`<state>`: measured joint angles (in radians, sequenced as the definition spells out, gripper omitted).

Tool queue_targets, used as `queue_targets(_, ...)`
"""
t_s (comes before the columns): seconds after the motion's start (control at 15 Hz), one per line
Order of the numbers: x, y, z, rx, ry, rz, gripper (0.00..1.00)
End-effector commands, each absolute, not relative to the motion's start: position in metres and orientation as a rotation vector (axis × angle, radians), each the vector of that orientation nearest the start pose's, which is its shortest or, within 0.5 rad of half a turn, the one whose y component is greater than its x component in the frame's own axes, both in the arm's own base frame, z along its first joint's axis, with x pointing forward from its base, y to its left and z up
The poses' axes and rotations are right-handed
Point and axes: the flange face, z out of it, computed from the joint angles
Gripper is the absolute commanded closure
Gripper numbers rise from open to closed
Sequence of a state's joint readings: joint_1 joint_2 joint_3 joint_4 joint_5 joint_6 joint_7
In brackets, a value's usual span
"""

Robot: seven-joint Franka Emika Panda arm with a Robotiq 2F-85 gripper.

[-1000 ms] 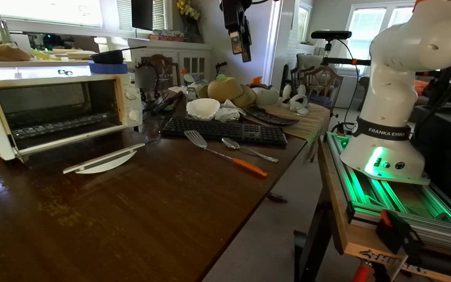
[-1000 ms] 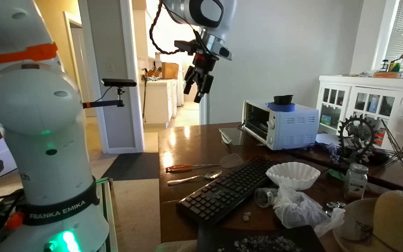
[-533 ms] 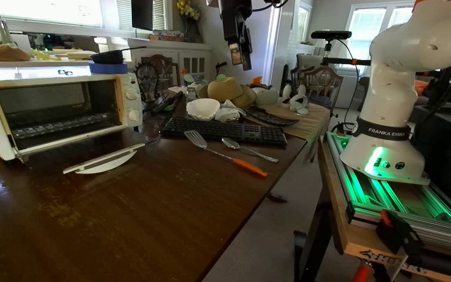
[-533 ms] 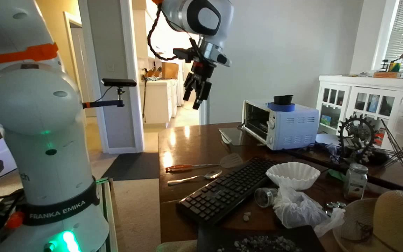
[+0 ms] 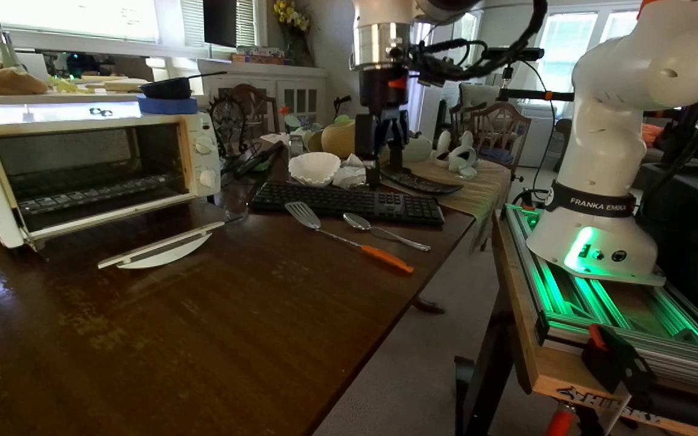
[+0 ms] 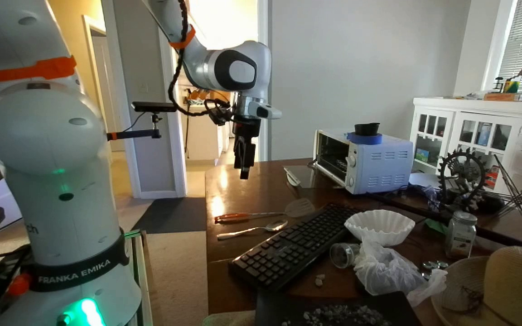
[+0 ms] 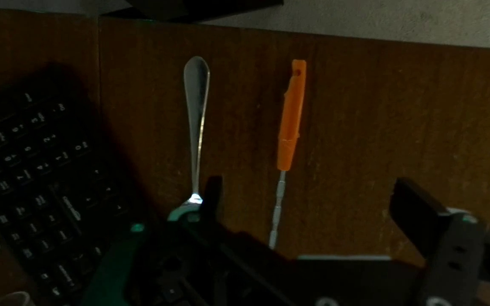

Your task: Transfer a spoonful of contents from the black plate to the table

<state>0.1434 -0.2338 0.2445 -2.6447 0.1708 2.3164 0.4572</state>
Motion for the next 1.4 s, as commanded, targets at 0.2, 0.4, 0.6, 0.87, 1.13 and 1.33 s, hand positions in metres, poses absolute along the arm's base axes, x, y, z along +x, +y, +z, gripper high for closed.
queue_targets(0.2, 0.368, 0.111, 0.271, -3.257, 0.46, -0.173, 0.0)
queue_targets(0.4, 0.368, 0.108, 0.276, -3.254, 0.447, -0.137, 0.0)
queue_targets(0.6, 0.369, 0.109, 0.275, -3.257, 0.45, -0.142, 0.0)
queue_targets(0.87, 0.373, 0.111, 0.268, -3.243, 0.438, -0.18, 0.0)
queue_targets(1.13, 0.376, 0.118, 0.253, -3.206, 0.424, -0.218, 0.0)
queue_targets(1.33, 0.373, 0.119, 0.235, -3.221, 0.412, -0.178, 0.0)
